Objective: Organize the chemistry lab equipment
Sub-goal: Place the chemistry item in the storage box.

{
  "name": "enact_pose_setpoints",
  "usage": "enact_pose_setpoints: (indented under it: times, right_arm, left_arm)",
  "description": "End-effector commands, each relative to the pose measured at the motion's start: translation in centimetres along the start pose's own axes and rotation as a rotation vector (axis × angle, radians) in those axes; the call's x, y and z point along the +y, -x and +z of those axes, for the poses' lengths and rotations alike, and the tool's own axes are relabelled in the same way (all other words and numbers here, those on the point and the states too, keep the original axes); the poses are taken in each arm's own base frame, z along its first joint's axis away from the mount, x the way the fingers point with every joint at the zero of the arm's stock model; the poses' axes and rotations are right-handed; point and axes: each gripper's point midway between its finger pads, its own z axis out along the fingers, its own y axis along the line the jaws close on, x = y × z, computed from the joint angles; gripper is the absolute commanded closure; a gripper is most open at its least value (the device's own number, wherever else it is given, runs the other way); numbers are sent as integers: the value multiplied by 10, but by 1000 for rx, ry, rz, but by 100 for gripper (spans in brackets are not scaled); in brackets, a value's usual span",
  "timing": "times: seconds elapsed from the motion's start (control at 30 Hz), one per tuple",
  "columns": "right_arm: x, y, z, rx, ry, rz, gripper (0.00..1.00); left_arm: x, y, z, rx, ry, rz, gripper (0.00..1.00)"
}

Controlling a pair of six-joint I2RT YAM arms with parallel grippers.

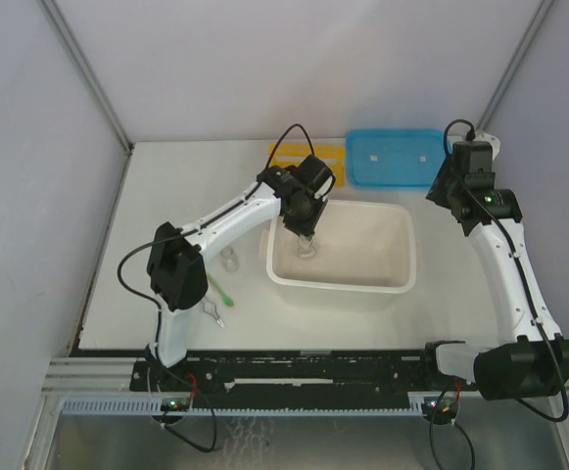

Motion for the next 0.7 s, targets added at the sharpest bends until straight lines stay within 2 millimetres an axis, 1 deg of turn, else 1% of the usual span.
enact_pose_setpoints:
  times: [0.0, 0.13, 0.67]
  right_arm:
    - [5, 14, 2, -54, 16, 15, 62]
    - [5, 14, 3, -53, 12, 13, 62]
    - [3, 10, 9, -32, -6, 8, 62]
  left_arm:
    - [2, 16, -4, -77, 10, 14, 100]
    - [2, 11, 3, -63, 12, 14, 100]
    - [5, 2, 18, -21, 20, 20, 100]
